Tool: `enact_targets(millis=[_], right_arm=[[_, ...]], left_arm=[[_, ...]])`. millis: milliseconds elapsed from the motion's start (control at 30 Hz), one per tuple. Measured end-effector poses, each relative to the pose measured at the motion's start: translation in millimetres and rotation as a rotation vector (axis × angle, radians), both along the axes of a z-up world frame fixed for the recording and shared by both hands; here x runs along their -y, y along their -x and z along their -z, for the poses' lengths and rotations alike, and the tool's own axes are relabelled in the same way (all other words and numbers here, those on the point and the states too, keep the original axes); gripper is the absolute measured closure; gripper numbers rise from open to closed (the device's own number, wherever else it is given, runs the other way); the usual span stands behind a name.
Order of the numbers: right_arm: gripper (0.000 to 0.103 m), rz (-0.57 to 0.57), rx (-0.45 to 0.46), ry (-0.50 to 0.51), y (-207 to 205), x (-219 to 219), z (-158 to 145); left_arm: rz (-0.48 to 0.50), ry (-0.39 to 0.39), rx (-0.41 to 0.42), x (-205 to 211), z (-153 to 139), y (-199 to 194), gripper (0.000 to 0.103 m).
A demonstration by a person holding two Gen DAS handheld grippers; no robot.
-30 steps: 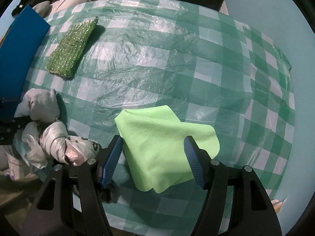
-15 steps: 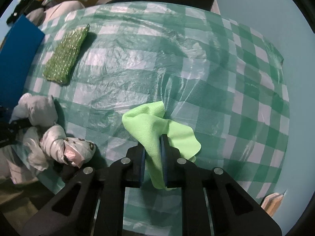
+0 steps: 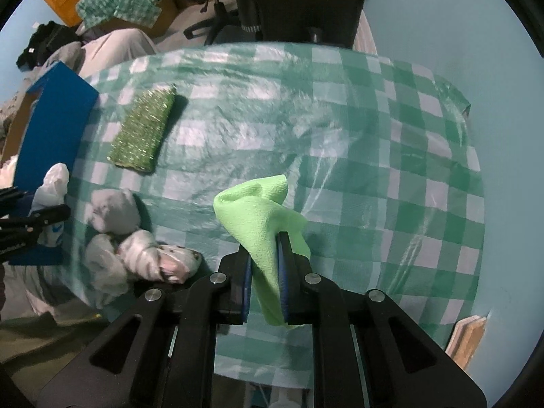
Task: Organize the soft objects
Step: 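Lift the green cloth with the right tool while the left tool carries the white socks toward the box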
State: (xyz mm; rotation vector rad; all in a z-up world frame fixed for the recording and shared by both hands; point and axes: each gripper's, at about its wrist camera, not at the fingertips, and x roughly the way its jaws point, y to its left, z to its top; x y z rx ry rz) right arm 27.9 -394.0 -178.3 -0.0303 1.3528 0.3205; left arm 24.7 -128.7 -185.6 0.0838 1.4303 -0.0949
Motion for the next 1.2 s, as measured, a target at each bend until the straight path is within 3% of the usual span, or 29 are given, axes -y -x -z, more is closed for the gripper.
enact_targets(millis=[633,1200], right_arm=[[0.091,-0.028,0.072,-0.062,6,-46,-52],[0.091,-0.116,0.118,-0.093,5,-88,-92]], left_arm=[[0.006,0.026,0.123,-5,-67,4,0.063],[-0.021,0.025,0.186,-26,-102,14,0.063]])
